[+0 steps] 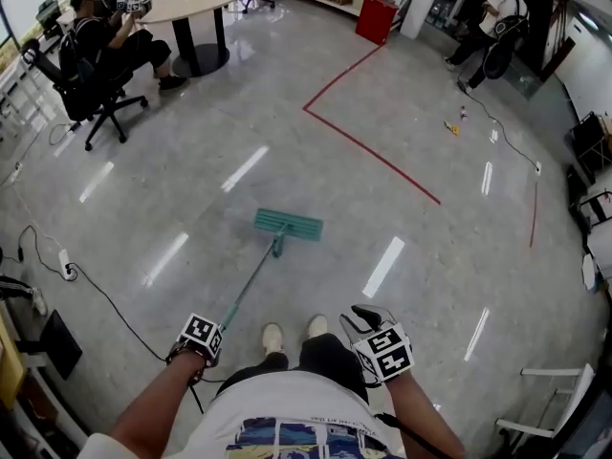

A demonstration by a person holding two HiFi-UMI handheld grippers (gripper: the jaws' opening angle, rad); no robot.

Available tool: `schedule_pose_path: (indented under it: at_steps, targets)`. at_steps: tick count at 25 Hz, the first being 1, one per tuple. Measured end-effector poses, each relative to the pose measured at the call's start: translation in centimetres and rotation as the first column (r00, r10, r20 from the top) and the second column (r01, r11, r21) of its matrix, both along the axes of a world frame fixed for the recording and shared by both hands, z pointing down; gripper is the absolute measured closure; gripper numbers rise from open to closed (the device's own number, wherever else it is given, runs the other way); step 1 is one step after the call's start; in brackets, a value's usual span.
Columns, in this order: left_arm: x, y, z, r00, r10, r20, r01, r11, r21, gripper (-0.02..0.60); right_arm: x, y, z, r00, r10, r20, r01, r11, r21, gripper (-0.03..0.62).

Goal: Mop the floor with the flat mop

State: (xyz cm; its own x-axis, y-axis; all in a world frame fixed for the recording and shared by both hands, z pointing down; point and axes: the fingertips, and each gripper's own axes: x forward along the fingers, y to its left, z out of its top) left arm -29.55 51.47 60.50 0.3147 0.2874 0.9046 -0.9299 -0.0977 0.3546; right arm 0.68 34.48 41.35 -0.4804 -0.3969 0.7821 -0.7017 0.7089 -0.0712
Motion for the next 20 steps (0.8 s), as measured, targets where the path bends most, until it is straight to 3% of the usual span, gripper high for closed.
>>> schedule_pose_path:
  at_steps: [5,11,20]
  targets:
    - [1.0,-2.5,0.6,1.0,-0.021,-0.001,0.021,1.0,-0.02,0.534,-0.9,-4.2,1.1,0.999,-0.047,0.004,0.047,0.999,-0.026,0.473]
    - [1.4,-7.0,1.0,0.999,-0.026,0.046,0.028,0.998,-0.064,0.534,-1.2,-11.8,1.9,0.996,-0.088,0.029,0.089,0.995,-0.041,0.473]
    - [4.9,-15.7,2.4,0.994,-0.036,0.104,0.05,0.99,-0.129,0.534,2.3,-21.6,4.1,0.992,-0.127,0.024,0.129,0.985,-0.118,0.473]
